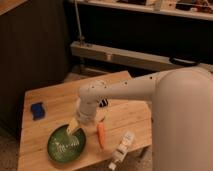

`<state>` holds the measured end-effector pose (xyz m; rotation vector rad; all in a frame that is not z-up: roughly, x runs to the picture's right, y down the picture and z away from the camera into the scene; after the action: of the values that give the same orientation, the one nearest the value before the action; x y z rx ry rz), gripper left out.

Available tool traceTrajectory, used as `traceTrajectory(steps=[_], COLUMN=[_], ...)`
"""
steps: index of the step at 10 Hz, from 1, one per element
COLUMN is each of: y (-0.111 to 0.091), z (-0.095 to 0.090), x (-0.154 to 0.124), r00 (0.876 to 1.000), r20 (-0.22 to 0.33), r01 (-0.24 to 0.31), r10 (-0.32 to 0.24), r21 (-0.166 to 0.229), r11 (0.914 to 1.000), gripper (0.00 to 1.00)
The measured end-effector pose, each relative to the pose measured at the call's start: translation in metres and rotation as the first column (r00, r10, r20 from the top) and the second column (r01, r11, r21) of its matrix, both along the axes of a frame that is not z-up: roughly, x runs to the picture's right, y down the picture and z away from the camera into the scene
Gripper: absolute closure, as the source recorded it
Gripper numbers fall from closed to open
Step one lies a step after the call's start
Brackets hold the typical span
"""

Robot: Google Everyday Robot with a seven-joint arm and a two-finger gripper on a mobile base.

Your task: Place the pepper in the ceramic bowl

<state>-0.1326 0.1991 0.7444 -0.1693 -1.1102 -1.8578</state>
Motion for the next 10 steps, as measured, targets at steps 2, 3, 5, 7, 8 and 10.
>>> traceTrajectory(steps=[2, 3, 5, 7, 8, 10], y=[-0.006, -0.015, -0.044, -0.072, -0.076, -0.073], z=[-0.001, -0.005, -0.021, -0.035, -0.038, -0.041], x=[0.002, 0.002, 0.014, 0.039, 0.048, 0.074], r00=[0.999, 0.997, 0.989, 0.976, 0.971, 0.956], r20=[-0.038, -0.072, -0.147, -0.214, -0.231, -0.278], r01=[0.005, 0.015, 0.013, -0.011, -0.016, -0.039], r10=[-0.004, -0.011, 0.002, 0.045, 0.055, 0.090], r21=[0.020, 0.047, 0.100, 0.157, 0.168, 0.184], r11=[0.9998, 0.9988, 0.9949, 0.9875, 0.9857, 0.9822], gripper=[0.20, 0.20, 0.20, 0.20, 0.20, 0.20])
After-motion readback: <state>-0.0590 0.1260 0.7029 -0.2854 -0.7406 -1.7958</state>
